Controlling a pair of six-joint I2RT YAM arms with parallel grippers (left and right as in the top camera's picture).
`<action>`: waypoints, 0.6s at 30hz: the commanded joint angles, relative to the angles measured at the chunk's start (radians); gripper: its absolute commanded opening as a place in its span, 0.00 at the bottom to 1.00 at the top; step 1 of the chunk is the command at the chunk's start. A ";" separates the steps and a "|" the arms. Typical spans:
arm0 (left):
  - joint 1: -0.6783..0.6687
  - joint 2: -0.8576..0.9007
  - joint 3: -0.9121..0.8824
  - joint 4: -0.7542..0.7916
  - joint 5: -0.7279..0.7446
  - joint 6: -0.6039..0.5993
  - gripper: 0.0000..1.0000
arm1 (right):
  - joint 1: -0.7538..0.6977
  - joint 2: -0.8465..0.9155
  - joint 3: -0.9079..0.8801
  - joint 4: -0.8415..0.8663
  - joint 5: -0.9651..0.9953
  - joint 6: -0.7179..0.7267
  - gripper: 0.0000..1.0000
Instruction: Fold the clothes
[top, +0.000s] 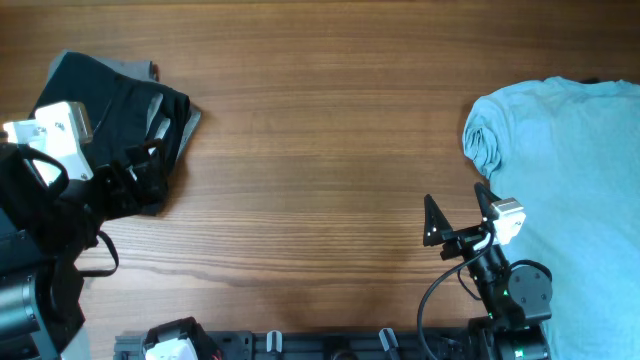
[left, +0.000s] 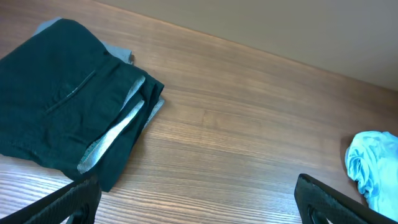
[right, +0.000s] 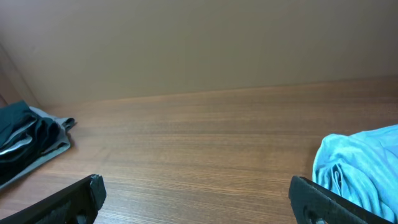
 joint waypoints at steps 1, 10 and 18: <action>-0.030 -0.004 0.003 0.003 -0.006 0.015 1.00 | 0.002 -0.009 -0.005 0.005 -0.016 0.014 1.00; -0.182 -0.015 -0.060 0.183 -0.034 0.016 1.00 | 0.002 -0.009 -0.005 0.005 -0.016 0.014 1.00; -0.268 -0.309 -0.589 0.715 -0.031 0.008 1.00 | 0.002 -0.009 -0.005 0.005 -0.016 0.014 1.00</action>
